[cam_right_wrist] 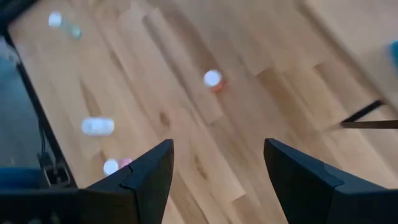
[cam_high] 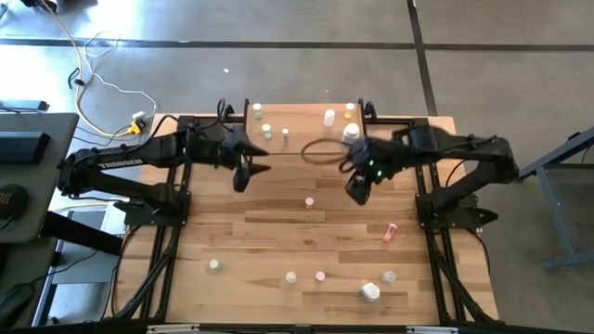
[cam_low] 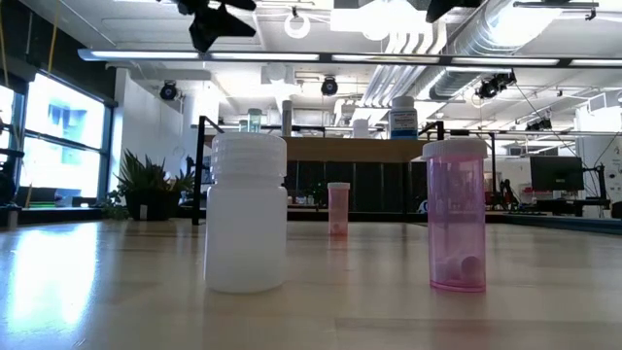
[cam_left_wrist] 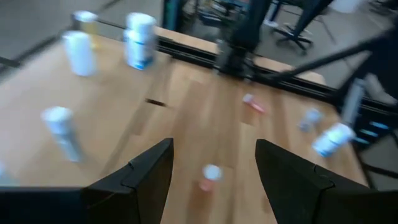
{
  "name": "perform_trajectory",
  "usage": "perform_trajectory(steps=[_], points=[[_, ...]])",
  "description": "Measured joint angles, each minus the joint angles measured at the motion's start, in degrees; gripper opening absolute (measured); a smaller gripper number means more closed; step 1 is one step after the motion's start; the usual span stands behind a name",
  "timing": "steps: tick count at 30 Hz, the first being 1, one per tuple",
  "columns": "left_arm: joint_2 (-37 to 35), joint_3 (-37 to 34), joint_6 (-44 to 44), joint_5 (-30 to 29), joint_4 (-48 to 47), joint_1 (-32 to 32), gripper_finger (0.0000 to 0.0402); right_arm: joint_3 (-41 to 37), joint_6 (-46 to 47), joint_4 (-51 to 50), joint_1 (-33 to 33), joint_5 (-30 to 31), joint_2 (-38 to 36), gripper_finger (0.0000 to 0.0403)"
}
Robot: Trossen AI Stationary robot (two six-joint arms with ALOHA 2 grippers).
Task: Pick and place medicine bottles onto shelf by color
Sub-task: Put the pink pill bottle on the shelf
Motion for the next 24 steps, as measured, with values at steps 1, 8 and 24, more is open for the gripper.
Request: perform_trajectory(steps=[1, 8, 24], points=[[0.0, 0.0, -0.3, 0.0, -0.14, -1.25, 0.0218, 0.0, -0.03, 0.29, 1.4, 0.49, 0.74, 0.024], [0.0, 0.0, 0.05, -0.37, -1.18, -8.76, 0.0218, 0.0, -1.0, 2.05, 10.25, 2.46, 6.08, 0.024], [0.0, 0.0, -0.64, -1.99, -2.34, -12.89, 0.0218, 0.0, -2.14, 9.58, 22.51, 2.22, 17.03, 0.024]])
